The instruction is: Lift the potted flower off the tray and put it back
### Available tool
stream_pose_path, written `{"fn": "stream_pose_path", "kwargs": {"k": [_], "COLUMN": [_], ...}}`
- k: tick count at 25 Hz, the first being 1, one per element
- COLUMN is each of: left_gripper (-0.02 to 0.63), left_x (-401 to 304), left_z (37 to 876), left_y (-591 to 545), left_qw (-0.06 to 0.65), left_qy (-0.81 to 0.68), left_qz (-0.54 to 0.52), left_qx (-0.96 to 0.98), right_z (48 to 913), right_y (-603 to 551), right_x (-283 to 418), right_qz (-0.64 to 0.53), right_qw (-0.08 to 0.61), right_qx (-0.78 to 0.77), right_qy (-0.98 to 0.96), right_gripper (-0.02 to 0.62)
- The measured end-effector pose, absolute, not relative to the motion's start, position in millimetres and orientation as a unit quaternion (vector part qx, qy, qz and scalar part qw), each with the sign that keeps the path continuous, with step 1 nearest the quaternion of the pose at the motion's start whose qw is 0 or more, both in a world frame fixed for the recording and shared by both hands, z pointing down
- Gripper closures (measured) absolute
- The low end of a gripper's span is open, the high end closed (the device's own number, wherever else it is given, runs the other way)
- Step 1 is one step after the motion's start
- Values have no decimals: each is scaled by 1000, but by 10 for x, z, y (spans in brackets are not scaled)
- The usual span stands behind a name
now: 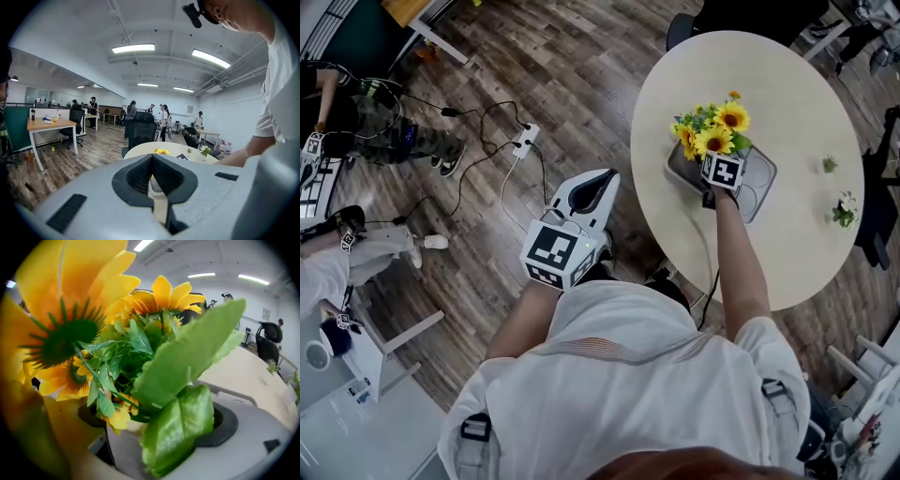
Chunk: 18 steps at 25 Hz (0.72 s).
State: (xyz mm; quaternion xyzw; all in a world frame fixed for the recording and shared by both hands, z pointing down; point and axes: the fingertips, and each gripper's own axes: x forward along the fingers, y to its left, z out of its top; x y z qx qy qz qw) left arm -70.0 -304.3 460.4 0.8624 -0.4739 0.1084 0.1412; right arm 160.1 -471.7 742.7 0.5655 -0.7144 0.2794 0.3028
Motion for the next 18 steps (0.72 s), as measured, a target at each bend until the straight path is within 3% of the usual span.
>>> {"fn": "stream_pose_path", "kwargs": {"k": [18], "left_gripper": [601], "left_x": [-600], "left_z": [4470], "left_y": [-3060], "left_qw": [131], "left_qy": [-458], "left_qz": [99], "left_qx": [874], "right_z": [6825], "right_y": [-4385], "right_x": [1439], "right_qz": [199], "right_qw": [293], "right_qx": [549], "right_qy": [-757], "right_gripper": [91]}}
